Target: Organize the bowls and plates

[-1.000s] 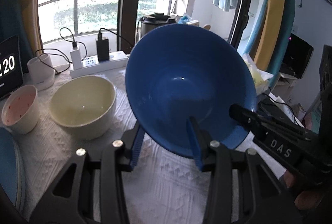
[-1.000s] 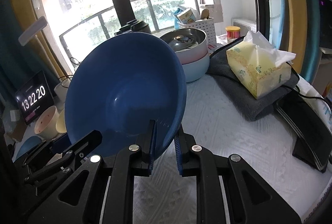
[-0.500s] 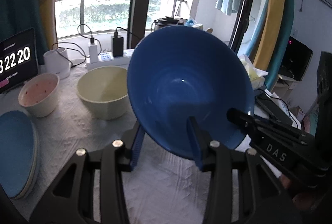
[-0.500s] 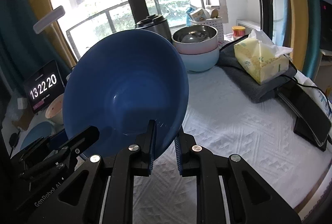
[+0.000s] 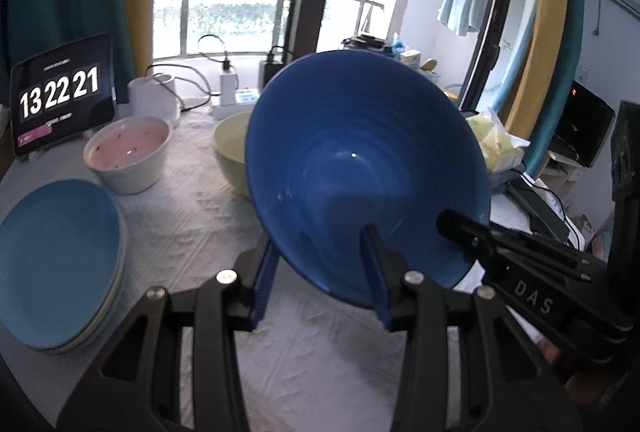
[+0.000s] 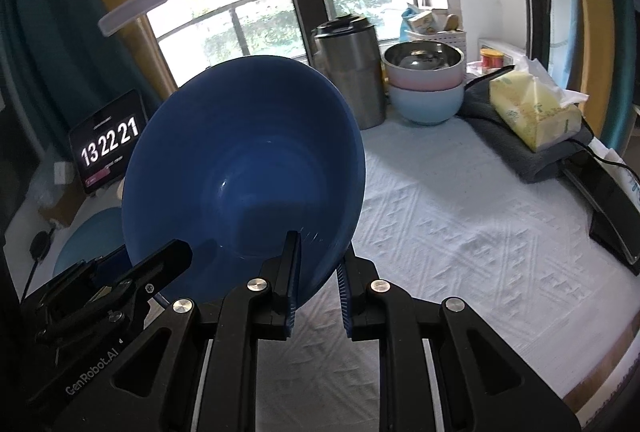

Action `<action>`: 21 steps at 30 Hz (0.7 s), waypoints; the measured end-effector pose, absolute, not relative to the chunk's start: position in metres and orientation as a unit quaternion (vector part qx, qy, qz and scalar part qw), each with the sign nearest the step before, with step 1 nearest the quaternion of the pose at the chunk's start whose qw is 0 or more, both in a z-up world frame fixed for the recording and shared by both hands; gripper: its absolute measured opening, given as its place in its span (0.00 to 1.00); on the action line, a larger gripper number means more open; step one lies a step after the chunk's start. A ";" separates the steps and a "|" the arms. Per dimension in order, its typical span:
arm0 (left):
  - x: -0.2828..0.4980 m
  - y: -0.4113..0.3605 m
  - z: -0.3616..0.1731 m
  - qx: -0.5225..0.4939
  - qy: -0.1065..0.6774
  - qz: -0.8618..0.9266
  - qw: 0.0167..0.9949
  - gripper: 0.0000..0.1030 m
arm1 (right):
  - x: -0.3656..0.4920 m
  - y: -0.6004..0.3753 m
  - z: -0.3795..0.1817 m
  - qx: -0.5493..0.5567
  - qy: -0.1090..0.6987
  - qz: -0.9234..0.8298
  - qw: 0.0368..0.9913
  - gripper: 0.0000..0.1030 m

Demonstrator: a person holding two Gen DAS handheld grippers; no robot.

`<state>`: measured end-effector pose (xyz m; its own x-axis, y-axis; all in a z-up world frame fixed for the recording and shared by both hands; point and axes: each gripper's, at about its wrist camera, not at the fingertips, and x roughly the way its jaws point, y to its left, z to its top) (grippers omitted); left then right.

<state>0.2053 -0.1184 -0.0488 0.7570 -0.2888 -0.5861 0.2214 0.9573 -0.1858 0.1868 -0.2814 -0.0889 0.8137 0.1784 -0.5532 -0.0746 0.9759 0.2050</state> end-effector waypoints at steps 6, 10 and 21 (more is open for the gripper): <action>0.192 -0.099 -0.053 -0.059 0.328 -0.120 0.935 0.41 | 0.180 -0.259 -0.094 0.076 0.309 0.083 0.944 0.19; 0.184 -0.087 -0.054 -0.066 0.329 -0.111 0.936 0.41 | 0.176 -0.247 -0.098 0.071 0.313 0.092 0.943 0.19; 0.169 -0.061 -0.058 -0.079 0.332 -0.096 0.935 0.41 | 0.167 -0.220 -0.102 0.051 0.327 0.110 0.937 0.20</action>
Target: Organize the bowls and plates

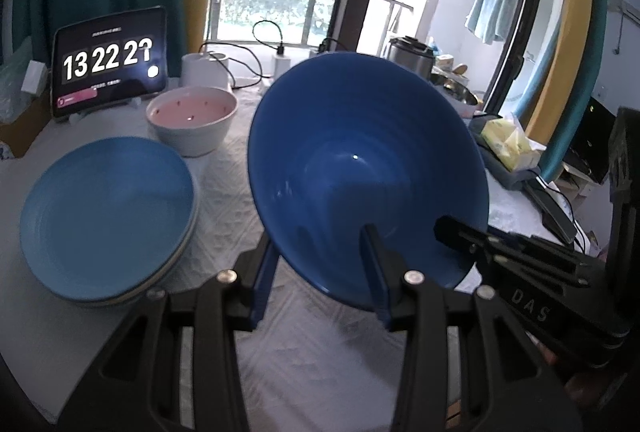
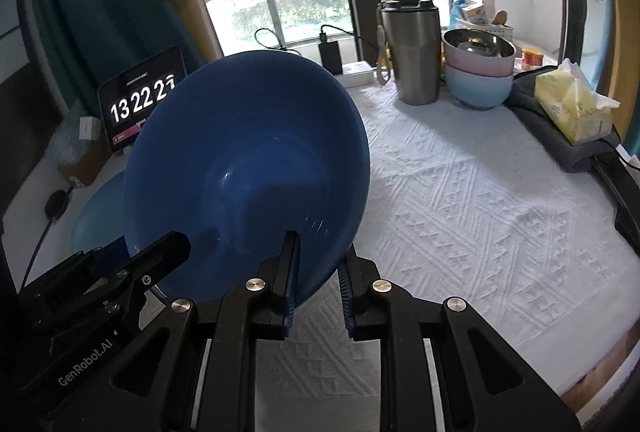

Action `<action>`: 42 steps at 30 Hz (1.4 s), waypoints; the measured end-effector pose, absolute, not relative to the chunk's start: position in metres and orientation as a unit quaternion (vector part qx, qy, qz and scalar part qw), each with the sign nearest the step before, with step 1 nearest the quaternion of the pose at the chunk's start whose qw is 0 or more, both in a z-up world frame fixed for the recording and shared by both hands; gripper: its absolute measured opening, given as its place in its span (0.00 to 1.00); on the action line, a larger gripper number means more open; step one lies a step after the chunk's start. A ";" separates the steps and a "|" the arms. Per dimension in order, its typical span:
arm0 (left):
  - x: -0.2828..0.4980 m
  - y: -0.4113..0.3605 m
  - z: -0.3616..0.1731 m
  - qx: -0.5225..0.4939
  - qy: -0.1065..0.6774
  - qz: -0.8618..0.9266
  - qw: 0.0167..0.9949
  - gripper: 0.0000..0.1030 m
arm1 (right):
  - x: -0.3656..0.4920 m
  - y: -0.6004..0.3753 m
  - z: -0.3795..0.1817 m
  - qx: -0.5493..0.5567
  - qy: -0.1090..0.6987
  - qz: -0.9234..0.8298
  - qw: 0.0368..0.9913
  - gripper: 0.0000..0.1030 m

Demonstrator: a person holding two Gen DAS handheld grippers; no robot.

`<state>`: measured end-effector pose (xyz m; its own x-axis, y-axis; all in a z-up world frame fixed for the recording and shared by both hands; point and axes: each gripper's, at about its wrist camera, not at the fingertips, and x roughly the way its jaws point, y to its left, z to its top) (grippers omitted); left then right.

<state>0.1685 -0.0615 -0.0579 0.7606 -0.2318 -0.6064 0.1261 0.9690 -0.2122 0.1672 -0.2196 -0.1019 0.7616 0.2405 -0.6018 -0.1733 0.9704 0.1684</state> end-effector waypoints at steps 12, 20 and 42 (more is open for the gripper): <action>0.155 -0.046 -0.062 -0.085 0.345 -0.085 0.931 0.41 | 0.164 -0.199 -0.108 0.043 0.358 0.129 0.924 0.24; 0.152 -0.047 -0.066 -0.083 0.364 -0.098 0.922 0.41 | 0.164 -0.199 -0.110 0.056 0.376 0.129 0.916 0.28; 0.160 -0.034 -0.051 -0.077 0.360 -0.072 0.927 0.42 | 0.178 -0.216 -0.094 0.064 0.375 0.116 0.917 0.31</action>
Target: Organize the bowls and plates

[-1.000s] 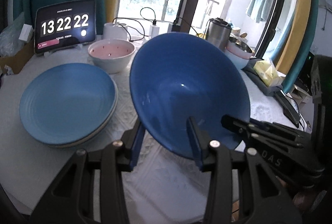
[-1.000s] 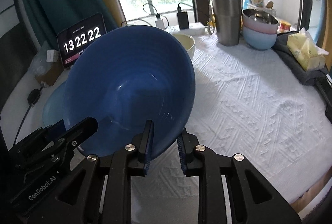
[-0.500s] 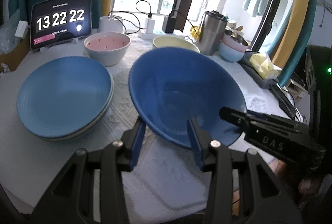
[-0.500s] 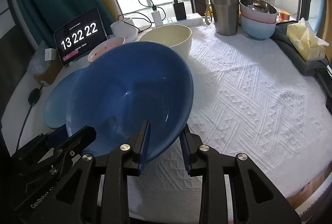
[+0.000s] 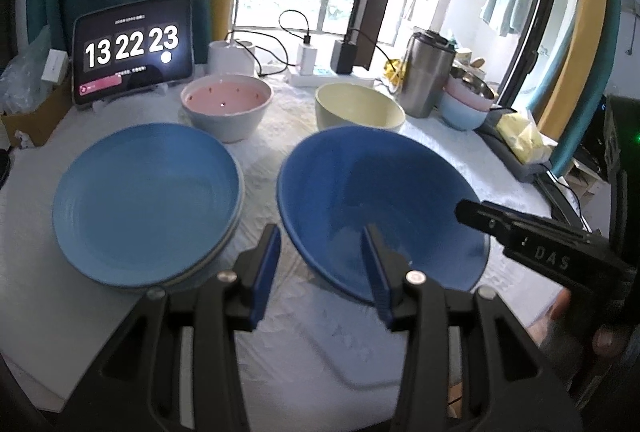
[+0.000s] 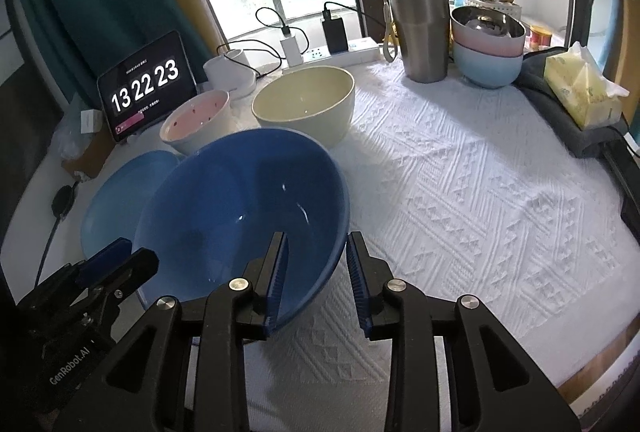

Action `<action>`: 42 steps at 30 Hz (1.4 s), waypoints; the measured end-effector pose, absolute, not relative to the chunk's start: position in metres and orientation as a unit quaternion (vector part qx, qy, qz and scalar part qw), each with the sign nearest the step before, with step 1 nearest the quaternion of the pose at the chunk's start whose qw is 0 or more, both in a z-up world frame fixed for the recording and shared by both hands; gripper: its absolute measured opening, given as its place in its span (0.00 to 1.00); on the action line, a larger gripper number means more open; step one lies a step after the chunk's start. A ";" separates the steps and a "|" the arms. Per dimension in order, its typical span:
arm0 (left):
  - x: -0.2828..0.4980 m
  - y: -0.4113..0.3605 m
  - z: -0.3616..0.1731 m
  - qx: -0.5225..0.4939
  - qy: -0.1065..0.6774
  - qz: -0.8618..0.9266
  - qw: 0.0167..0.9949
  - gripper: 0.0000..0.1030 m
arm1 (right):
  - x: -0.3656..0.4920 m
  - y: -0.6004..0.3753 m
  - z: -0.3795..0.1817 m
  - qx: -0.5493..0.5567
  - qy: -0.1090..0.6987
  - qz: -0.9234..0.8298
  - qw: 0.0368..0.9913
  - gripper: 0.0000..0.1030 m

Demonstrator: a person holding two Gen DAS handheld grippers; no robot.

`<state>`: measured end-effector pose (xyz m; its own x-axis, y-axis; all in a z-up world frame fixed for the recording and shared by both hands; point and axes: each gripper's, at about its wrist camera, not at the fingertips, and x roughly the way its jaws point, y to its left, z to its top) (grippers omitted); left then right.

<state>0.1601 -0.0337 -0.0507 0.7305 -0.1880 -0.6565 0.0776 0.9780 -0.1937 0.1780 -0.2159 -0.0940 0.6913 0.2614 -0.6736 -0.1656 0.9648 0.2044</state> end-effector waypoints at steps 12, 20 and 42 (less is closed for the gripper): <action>0.179 -0.028 -0.031 -0.071 0.343 -0.057 0.935 0.42 | 0.192 -0.220 -0.079 0.062 0.362 0.119 0.922 0.31; 0.198 -0.028 -0.018 -0.063 0.332 -0.054 0.939 0.42 | 0.207 -0.225 -0.069 0.062 0.353 0.117 0.926 0.31; 0.267 -0.037 -0.007 -0.036 0.341 -0.063 0.937 0.42 | 0.261 -0.234 -0.057 0.060 0.351 0.113 0.928 0.31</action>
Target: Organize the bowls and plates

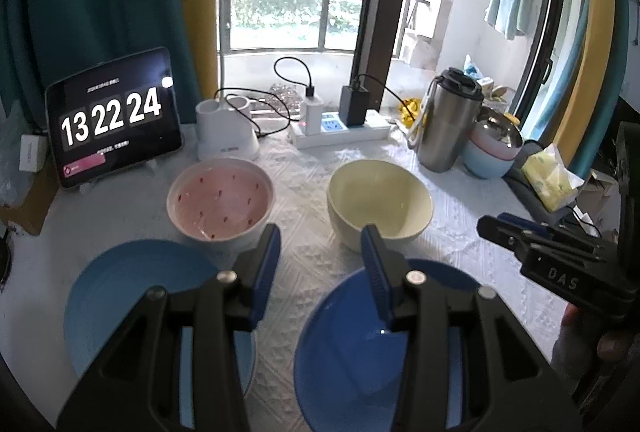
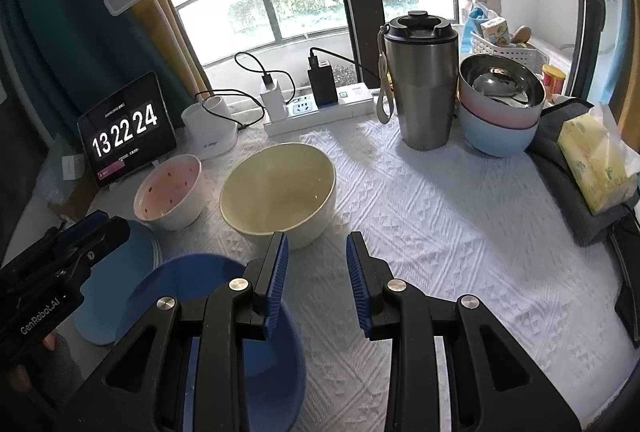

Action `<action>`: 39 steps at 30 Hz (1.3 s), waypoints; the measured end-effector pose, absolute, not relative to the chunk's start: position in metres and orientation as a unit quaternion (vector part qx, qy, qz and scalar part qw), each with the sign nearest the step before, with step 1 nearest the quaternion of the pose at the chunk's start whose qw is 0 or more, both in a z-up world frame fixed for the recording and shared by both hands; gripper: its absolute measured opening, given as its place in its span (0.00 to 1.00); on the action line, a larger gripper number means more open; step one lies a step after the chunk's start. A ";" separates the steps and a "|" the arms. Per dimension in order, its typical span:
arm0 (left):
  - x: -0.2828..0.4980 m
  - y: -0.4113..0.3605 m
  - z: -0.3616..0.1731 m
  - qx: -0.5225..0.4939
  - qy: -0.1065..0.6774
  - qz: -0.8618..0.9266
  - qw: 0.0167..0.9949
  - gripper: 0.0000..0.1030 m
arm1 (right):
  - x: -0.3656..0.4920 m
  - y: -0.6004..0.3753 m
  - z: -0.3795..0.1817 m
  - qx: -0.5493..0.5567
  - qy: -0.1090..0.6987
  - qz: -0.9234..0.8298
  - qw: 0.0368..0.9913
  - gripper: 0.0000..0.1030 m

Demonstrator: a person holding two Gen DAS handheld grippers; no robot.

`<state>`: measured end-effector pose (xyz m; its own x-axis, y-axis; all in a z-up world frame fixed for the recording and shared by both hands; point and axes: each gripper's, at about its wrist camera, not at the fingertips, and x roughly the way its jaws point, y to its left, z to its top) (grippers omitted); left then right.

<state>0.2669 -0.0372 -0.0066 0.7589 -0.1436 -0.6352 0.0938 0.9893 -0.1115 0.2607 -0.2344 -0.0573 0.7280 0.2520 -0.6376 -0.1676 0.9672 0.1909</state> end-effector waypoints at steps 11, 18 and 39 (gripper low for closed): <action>0.304 -0.035 -0.014 -0.044 0.369 -0.074 0.925 0.42 | 0.295 -0.234 -0.062 0.053 0.358 0.115 0.925 0.31; 0.327 -0.037 -0.023 -0.057 0.391 -0.085 0.914 0.42 | 0.318 -0.231 -0.069 0.049 0.369 0.120 0.920 0.31; 0.388 -0.055 -0.055 -0.048 0.492 -0.075 0.866 0.46 | 0.374 -0.231 -0.098 0.068 0.411 0.148 0.897 0.32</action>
<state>0.3879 -0.0554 -0.0547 0.5043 -0.1768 -0.8452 0.0827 0.9842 -0.1565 0.3745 -0.2305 -0.0980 0.6186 0.3222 -0.7166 -0.2103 0.9467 0.2442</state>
